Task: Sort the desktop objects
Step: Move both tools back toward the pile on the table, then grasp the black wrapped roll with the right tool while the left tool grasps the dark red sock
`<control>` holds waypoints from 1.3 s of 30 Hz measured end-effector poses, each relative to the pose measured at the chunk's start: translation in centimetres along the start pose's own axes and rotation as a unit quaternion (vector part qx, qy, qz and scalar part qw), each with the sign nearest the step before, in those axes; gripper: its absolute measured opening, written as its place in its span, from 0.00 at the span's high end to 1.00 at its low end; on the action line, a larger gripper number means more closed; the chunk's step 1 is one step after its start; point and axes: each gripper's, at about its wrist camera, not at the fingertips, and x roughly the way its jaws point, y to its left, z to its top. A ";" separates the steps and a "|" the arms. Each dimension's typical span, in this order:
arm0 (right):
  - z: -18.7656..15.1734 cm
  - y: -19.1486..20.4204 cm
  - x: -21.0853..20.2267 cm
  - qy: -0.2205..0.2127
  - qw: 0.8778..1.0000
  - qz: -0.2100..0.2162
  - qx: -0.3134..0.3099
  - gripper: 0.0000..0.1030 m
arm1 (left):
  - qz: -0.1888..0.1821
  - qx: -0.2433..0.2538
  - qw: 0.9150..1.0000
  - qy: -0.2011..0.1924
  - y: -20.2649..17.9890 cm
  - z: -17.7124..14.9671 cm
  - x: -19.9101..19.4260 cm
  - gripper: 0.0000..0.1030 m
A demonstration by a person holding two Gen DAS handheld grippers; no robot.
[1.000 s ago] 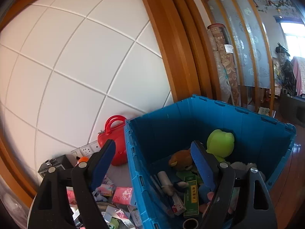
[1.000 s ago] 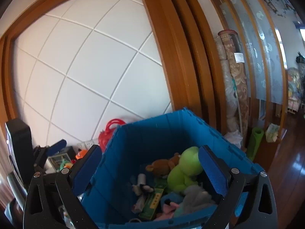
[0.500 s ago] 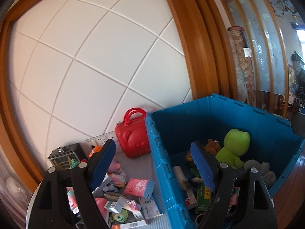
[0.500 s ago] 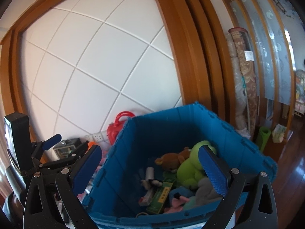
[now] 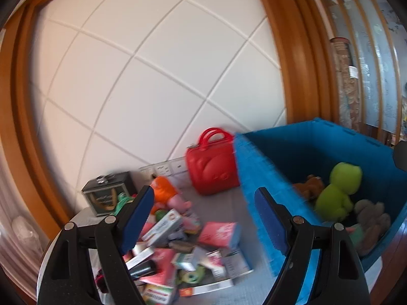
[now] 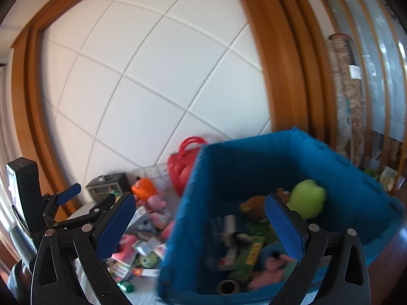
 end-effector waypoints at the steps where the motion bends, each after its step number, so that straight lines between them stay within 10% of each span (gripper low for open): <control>1: -0.2 1.1 0.6 0.006 1.000 0.004 -0.004 0.00 | 0.006 -0.003 1.000 0.004 1.5 -0.6 0.2 0.21; 12: -4.6 14.3 8.9 0.074 0.996 0.036 -0.014 0.00 | 0.094 0.011 0.994 0.054 20.9 -8.5 3.1 0.21; 23: -11.0 22.7 15.5 0.133 0.987 0.078 -0.045 0.00 | 0.111 0.033 0.989 0.095 29.3 -15.4 5.6 0.21; 32: -25.4 29.9 24.8 0.334 0.912 0.210 -0.113 0.04 | 0.096 0.000 0.985 0.142 30.6 -19.4 7.7 0.21; 39: -34.3 32.5 29.1 0.440 0.862 0.195 -0.161 0.42 | 0.092 0.002 0.977 0.195 32.2 -23.6 7.9 0.21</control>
